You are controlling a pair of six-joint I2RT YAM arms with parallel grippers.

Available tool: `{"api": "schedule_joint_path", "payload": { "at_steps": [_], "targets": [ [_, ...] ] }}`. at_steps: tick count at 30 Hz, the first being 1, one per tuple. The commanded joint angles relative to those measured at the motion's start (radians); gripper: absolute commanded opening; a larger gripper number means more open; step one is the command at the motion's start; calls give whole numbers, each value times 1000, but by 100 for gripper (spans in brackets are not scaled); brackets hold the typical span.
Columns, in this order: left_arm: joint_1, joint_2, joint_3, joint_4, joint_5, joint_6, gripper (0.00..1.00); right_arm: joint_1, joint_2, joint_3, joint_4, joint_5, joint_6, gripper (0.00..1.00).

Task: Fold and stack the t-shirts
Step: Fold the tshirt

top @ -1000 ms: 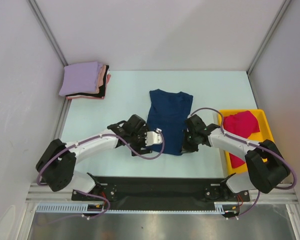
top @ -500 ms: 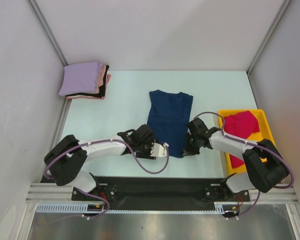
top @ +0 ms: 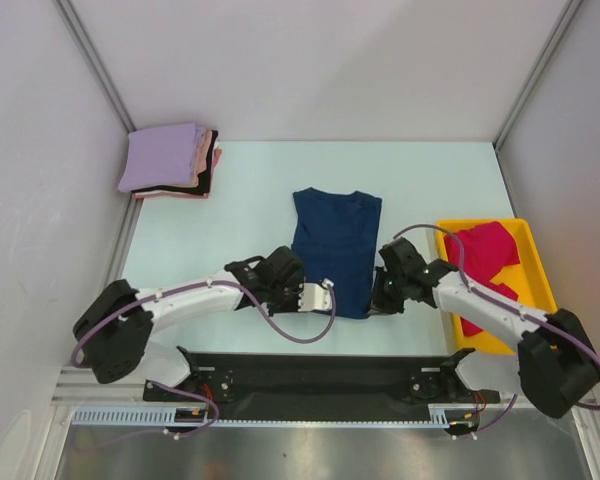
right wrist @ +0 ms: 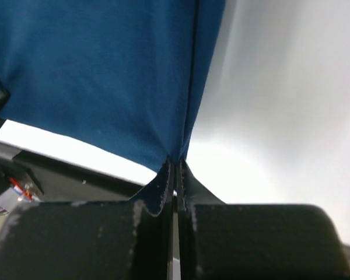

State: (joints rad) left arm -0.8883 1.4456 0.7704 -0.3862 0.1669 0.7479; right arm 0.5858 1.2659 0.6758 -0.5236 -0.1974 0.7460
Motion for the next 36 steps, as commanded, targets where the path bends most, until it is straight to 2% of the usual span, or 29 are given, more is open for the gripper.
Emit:
{"api": "schedule_joint_path", "payload": {
  "at_steps": [1, 3, 6, 8, 9, 10, 16, 21, 26, 31, 36],
  "targets": [
    [-6, -105, 82, -261, 130, -99, 0, 43, -111, 38, -160, -19, 58, 0],
    [-5, -151, 124, -385, 198, -101, 0, 52, -158, 53, -231, -77, 76, 0],
    [24, -186, 188, -494, 253, -84, 0, 48, -194, 140, -335, -68, 61, 0],
    [109, -165, 251, -534, 290, -71, 0, 20, -188, 207, -375, -50, 27, 0],
    [145, -148, 277, -540, 322, -67, 0, -38, -171, 235, -387, -66, -17, 0],
    [204, -127, 306, -543, 327, -55, 1, -67, -136, 284, -382, -77, -42, 0],
    [348, 102, 622, -549, 303, -33, 0, -222, 84, 441, -294, -73, -218, 0],
    [419, 297, 817, -522, 254, -71, 0, -302, 321, 621, -210, -51, -263, 0],
    [456, 507, 1028, -491, 175, -125, 0, -357, 463, 728, -133, -22, -257, 0],
    [468, 637, 1153, -470, 122, -165, 0, -386, 604, 827, -115, -5, -247, 0],
    [483, 714, 1185, -390, 80, -225, 0, -406, 677, 876, -64, 27, -218, 0]
  ]
}}
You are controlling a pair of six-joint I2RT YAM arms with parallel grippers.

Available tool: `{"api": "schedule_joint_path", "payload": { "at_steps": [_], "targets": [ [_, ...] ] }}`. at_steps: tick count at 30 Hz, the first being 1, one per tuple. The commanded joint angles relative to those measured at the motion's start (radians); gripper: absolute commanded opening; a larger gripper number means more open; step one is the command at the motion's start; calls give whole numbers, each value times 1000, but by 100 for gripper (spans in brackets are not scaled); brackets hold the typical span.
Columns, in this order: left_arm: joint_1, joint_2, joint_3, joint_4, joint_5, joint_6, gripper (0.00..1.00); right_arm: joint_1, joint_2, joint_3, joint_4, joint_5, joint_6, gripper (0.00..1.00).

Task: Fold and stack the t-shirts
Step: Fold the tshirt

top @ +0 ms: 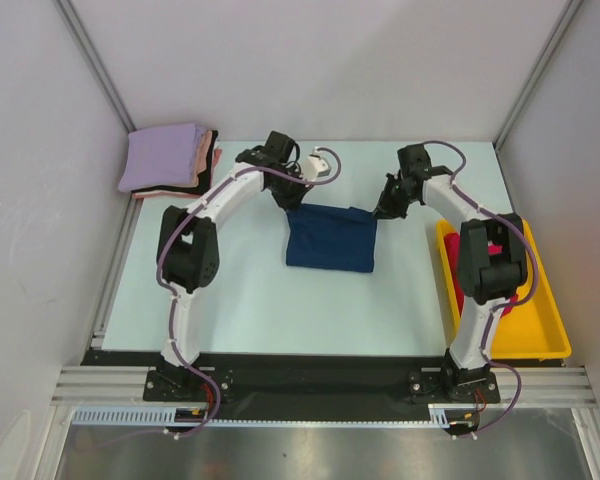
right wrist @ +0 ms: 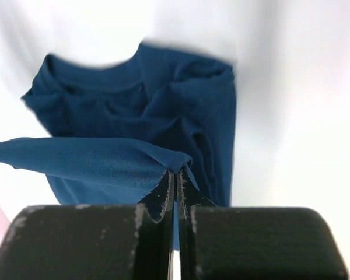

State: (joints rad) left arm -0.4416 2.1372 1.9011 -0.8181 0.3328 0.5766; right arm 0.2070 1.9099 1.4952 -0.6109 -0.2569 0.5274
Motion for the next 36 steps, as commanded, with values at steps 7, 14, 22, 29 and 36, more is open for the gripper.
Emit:
{"api": "schedule_joint_path", "payload": {
  "at_steps": [7, 14, 22, 29, 36],
  "targets": [
    [37, 104, 127, 106, -126, -136, 1, -38, 129, 123, 56, 108, 42, 0],
    [52, 113, 153, 108, -193, -265, 64, -46, 207, 221, 40, 149, 51, 51],
    [147, -88, -195, 289, 36, -635, 87, -26, 28, 3, 131, 153, 39, 55],
    [126, -30, -250, 388, 204, -756, 95, 0, -52, -164, 192, 104, 62, 56],
    [121, 121, -182, 372, 206, -830, 88, 3, -127, -263, 209, 120, 72, 55]
  ]
}}
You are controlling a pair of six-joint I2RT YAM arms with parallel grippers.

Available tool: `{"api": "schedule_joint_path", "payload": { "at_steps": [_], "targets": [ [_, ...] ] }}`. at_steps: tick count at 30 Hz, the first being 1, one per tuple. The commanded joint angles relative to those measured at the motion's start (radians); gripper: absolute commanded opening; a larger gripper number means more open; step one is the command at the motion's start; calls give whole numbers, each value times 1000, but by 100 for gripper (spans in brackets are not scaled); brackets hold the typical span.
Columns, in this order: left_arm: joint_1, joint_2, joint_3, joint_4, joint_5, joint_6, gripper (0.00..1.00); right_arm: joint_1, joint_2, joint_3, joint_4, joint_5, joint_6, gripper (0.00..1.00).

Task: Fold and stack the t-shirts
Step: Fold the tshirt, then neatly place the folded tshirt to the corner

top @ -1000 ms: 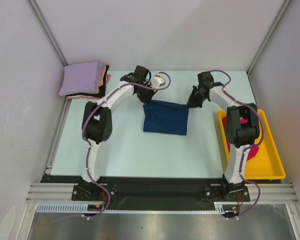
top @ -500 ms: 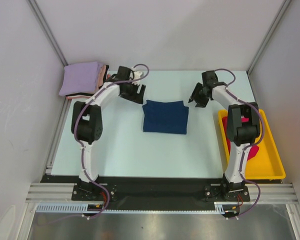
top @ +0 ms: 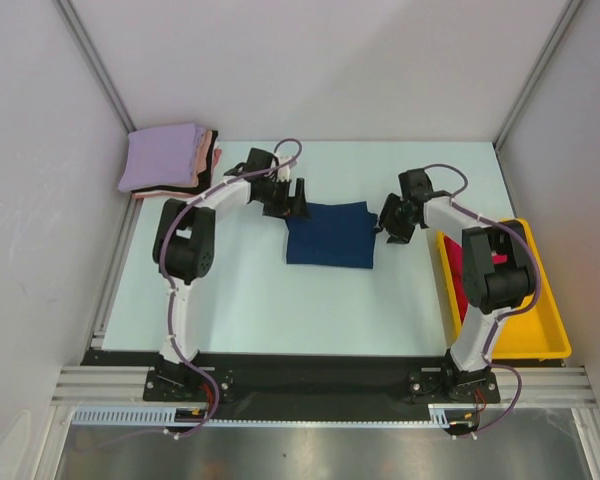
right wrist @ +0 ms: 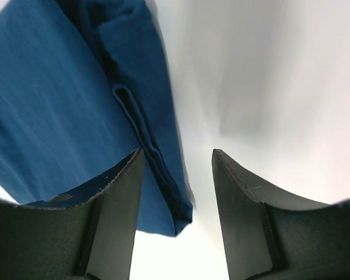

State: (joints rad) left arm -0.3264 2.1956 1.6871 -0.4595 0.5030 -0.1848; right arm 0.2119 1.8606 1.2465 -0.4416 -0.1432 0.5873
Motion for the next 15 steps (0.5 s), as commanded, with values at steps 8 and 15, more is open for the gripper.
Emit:
{"api": "schedule_joint_path", "payload": {
  "at_steps": [8, 15],
  "targets": [
    [-28, 121, 51, 67, 131, -128, 79, -5, -115, -18, 14, 30, -1, 55],
    [-45, 168, 42, 97, 152, -165, 53, -9, -135, -19, 4, 36, -3, 55]
  ]
}}
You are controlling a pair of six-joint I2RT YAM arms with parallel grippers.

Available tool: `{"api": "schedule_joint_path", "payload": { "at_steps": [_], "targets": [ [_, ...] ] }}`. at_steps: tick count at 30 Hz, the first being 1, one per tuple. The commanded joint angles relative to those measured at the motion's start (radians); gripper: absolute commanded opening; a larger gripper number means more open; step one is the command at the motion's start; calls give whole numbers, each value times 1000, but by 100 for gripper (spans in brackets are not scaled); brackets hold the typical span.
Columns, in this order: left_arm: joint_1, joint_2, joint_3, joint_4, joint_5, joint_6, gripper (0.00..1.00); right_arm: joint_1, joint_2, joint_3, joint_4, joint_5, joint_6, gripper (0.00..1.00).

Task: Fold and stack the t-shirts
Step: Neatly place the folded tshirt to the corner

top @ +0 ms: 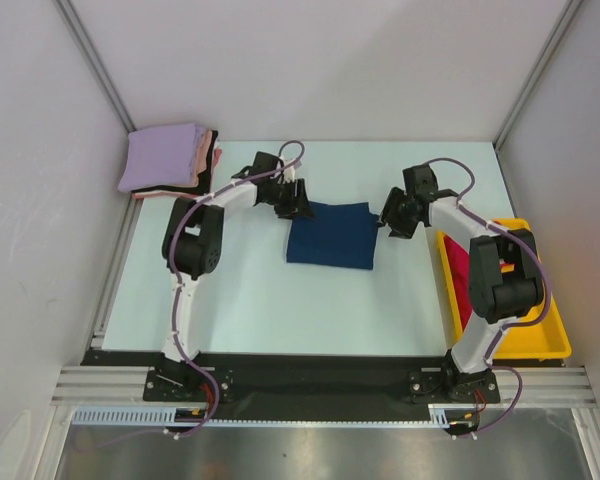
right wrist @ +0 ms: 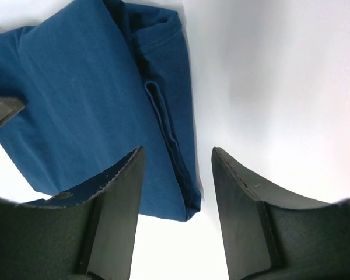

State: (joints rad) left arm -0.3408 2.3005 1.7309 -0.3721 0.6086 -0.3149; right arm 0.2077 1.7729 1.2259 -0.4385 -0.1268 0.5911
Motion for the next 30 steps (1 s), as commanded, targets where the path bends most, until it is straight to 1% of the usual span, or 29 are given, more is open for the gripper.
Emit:
{"api": "schedule_joint_path", "payload": {
  "at_steps": [1, 2, 5, 9, 12, 16, 17, 18, 19, 20, 22, 24, 26, 27, 29, 30],
  "targets": [
    [-29, 71, 8, 9, 49, -35, 43, -7, -50, 0, -2, 21, -5, 54],
    [-29, 79, 18, 6, 48, -39, 22, -8, -52, 0, -3, 23, -5, 54],
    [-26, 76, 33, 18, 60, -46, 0, -11, -56, -2, -9, 21, -7, 54],
    [-12, 13, 3, 56, 71, -44, 0, -13, -72, -8, -12, 23, -8, 54],
    [3, -48, -20, 32, 57, 3, 0, -21, -81, -14, -11, 23, -8, 54],
    [45, -116, -21, -51, -16, 163, 0, -30, -98, -19, -12, 18, -11, 54],
    [75, -137, -16, -86, -54, 192, 0, -36, -102, -20, -14, 18, -16, 54],
    [89, -148, 4, -106, -73, 224, 0, -39, -110, -25, -16, 19, -19, 54],
    [100, -154, 25, -135, -104, 311, 0, -40, -115, -26, -16, 19, -20, 54],
    [118, -168, 47, -192, -172, 363, 0, -44, -118, -29, -19, 21, -23, 54],
    [135, -184, 91, -221, -246, 472, 0, -51, -125, -34, -22, 21, -30, 54],
    [172, -196, 129, -247, -299, 508, 0, -56, -130, -39, -23, 23, -33, 54],
    [212, -191, 166, -283, -316, 537, 0, -57, -135, -42, -25, 19, -33, 54],
    [223, -181, 211, -294, -340, 546, 0, -59, -135, -42, -26, 16, -34, 54],
    [249, -173, 251, -313, -374, 582, 0, -59, -141, -40, -26, 18, -37, 54],
    [253, -170, 289, -318, -416, 595, 0, -60, -144, -40, -29, 21, -37, 54]
  ]
}}
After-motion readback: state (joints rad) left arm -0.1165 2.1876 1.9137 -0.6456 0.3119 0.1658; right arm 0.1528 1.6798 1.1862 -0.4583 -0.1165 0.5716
